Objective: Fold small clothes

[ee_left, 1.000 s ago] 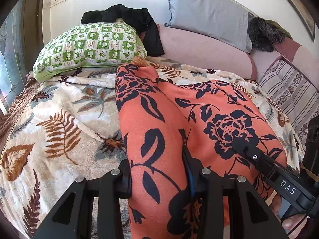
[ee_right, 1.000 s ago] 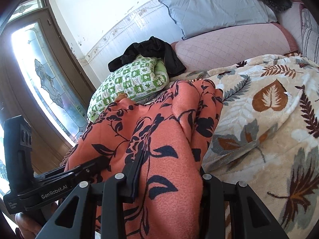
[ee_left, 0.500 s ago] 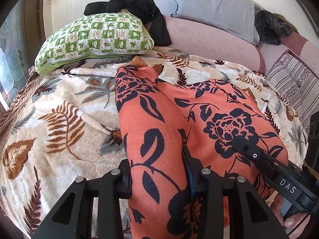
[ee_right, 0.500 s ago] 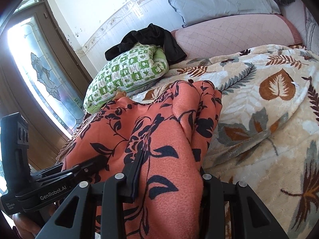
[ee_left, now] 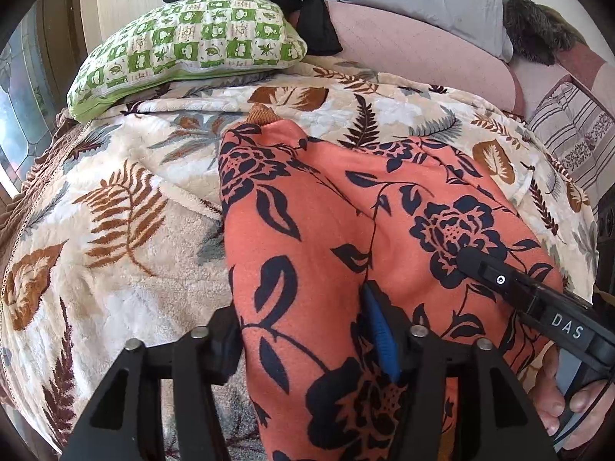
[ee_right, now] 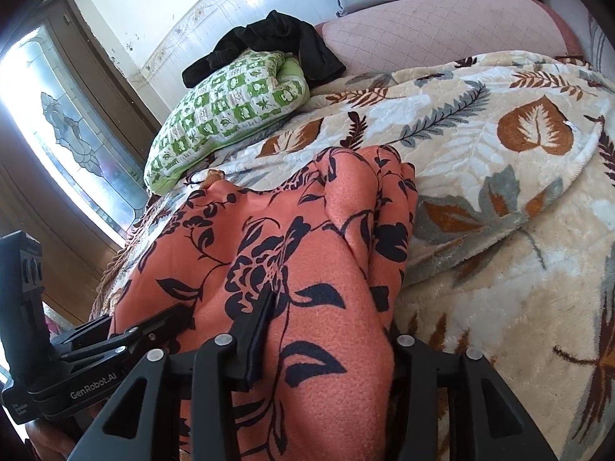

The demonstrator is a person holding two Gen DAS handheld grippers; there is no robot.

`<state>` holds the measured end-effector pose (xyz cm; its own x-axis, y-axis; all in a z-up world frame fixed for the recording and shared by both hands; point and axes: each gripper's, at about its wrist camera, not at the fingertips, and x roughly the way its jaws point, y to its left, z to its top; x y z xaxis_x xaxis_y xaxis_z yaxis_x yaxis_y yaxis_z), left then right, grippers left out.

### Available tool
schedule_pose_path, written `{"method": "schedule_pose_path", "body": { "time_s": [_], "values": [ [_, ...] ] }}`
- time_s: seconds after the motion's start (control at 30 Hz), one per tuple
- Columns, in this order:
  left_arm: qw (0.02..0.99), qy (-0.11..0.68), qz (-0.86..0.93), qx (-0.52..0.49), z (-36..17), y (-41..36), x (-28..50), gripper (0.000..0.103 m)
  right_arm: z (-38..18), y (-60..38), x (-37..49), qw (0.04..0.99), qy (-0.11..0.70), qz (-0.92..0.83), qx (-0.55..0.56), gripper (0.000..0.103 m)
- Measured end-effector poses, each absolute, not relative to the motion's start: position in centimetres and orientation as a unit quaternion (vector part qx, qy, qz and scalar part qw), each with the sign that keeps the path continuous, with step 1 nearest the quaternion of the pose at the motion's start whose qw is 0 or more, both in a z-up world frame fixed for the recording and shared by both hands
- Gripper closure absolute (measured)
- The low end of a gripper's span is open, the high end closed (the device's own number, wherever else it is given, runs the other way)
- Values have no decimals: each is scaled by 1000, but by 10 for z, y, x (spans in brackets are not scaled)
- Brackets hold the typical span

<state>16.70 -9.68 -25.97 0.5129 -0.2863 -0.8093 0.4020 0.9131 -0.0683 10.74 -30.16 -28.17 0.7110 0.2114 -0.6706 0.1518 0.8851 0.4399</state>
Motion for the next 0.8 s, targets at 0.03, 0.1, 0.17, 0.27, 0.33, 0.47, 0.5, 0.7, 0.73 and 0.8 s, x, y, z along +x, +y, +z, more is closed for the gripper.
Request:
{"method": "schedule_pose_path", "body": {
  "time_s": [0.03,0.1,0.17,0.27,0.33,0.47,0.5,0.7,0.73,0.8],
  "values": [
    [866,456,-197,60,-260,-93,169,33,-283,-304,109,889,387,15,246,50],
    [867,454,-200,46,-255,-83,172,32,-285,-307,111,882,397,12,253,44],
    [878,437,-193,38,-244,-72,173,32,-283,-311,111,876,406,9,260,43],
    [902,397,-165,30,-228,-53,177,24,-269,-319,106,882,396,-9,256,43],
    [912,384,-142,30,-225,-46,182,23,-254,-328,99,896,364,-31,251,42],
    [916,383,-108,43,-232,-49,199,23,-223,-334,97,925,288,-14,247,44],
    [917,383,-102,51,-233,-54,204,23,-218,-331,102,927,283,-3,245,50],
    [906,393,-69,143,-259,-88,222,22,-256,-317,148,887,383,12,259,67],
    [901,396,-69,159,-267,-93,223,20,-275,-318,154,869,422,-5,260,67],
    [905,379,-60,186,-270,-98,219,19,-288,-324,150,865,417,1,280,67]
  ]
}}
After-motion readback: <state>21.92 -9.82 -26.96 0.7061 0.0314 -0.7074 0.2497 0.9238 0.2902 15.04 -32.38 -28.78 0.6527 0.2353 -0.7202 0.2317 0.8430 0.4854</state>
